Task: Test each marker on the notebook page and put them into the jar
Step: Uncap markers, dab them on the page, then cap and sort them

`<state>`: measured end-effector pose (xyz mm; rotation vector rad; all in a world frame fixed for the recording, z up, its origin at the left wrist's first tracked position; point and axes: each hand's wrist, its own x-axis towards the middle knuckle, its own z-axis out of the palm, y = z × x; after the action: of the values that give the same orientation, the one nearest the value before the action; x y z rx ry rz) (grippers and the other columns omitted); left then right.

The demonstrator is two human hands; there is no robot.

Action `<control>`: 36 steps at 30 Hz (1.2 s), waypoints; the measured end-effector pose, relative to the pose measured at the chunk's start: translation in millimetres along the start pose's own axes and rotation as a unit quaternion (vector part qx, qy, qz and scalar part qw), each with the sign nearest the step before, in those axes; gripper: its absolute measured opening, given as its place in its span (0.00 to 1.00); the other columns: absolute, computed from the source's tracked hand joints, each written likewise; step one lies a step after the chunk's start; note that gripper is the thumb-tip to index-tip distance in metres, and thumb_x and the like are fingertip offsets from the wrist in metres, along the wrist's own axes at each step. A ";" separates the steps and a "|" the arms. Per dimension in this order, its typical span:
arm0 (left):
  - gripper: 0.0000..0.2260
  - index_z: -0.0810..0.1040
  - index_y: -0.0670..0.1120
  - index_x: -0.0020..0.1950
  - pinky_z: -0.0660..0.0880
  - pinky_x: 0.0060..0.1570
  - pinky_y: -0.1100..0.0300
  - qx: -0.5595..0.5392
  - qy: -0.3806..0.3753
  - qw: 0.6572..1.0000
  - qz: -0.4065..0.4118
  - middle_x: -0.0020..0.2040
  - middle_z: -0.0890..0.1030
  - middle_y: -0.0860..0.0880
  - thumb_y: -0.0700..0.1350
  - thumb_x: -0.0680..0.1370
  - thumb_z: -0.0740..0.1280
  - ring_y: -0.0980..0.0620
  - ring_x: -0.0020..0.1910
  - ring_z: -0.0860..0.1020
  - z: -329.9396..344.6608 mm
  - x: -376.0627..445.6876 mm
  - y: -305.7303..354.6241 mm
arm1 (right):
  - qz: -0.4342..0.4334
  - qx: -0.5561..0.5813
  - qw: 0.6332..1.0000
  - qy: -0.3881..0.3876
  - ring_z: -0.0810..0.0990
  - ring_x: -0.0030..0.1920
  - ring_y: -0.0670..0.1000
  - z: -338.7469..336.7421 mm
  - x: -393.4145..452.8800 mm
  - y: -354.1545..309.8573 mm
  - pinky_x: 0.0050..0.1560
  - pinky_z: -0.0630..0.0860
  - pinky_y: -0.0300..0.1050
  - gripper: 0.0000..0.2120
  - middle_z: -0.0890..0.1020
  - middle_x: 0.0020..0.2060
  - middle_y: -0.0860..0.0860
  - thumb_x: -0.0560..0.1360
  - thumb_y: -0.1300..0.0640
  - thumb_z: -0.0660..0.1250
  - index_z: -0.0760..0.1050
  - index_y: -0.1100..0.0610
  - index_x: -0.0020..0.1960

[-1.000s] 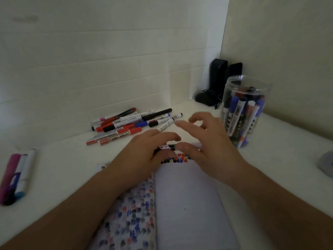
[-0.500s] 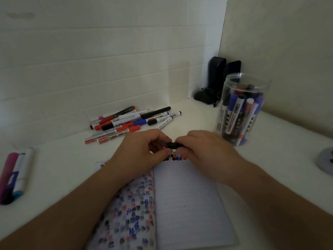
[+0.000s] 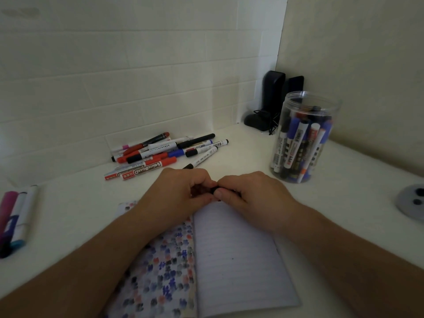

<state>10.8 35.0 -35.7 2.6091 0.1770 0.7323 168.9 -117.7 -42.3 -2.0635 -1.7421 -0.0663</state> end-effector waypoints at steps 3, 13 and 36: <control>0.06 0.85 0.53 0.50 0.78 0.43 0.67 0.011 0.005 1.000 0.010 0.41 0.84 0.59 0.51 0.75 0.75 0.61 0.42 0.81 -1.0 0.0 -2.6 | -0.005 -0.012 1.000 0.023 0.75 0.34 0.45 3.0 -1.2 -1.8 0.33 0.73 0.48 0.21 0.77 0.34 0.44 0.81 0.33 0.49 0.75 0.44 0.49; 0.07 0.85 0.53 0.51 0.78 0.41 0.67 0.021 -0.005 1.000 0.012 0.41 0.84 0.59 0.49 0.74 0.77 0.61 0.41 0.81 -2.3 -0.5 -2.4 | 0.015 -0.036 0.999 -0.027 0.76 0.37 0.46 -1.1 -3.6 -3.5 0.34 0.68 0.46 0.20 0.79 0.38 0.44 0.81 0.32 0.49 0.71 0.41 0.61; 0.08 0.81 0.58 0.50 0.70 0.42 0.74 0.040 -0.123 0.991 -0.044 0.45 0.81 0.61 0.58 0.73 0.73 0.64 0.47 0.76 0.2 2.5 -0.1 | 0.168 0.635 0.754 0.005 0.66 0.27 0.50 -33.6 -10.7 18.8 0.26 0.64 0.40 0.07 0.72 0.29 0.54 0.77 0.55 0.71 0.75 0.58 0.45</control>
<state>13.1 35.6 -34.7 2.7205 0.2492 0.3759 192.6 -141.7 -20.8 -1.2048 -0.8275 0.9439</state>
